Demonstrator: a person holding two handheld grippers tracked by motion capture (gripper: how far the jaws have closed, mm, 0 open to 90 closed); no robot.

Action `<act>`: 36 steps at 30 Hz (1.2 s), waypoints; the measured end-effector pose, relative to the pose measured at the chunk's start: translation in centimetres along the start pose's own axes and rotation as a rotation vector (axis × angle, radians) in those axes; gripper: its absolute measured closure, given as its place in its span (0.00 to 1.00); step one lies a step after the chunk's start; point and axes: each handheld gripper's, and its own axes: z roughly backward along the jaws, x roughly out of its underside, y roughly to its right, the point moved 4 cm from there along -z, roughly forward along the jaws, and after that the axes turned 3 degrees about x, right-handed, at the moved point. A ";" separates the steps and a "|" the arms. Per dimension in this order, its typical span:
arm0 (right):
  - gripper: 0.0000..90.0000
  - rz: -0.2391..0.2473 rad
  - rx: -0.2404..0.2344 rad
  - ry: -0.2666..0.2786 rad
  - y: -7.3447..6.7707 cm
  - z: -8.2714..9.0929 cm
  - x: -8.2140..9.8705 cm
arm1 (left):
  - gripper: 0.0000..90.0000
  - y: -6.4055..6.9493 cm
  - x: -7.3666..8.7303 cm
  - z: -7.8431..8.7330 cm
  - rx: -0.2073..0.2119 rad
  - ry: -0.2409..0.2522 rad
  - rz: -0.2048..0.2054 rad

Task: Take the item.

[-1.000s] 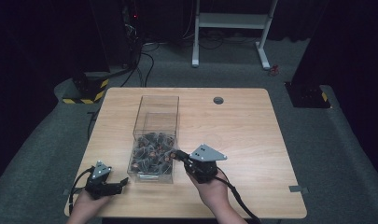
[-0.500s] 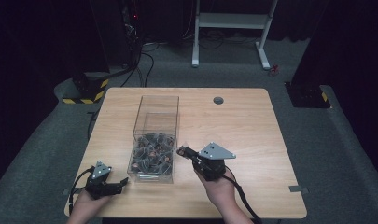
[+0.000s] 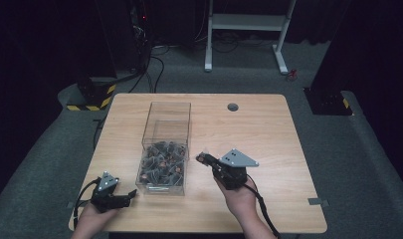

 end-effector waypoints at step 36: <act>1.00 -0.017 0.129 -0.004 4.9 0.7 -0.7 | 0.16 0.0 0.0 0.0 0.000 0.000 0.000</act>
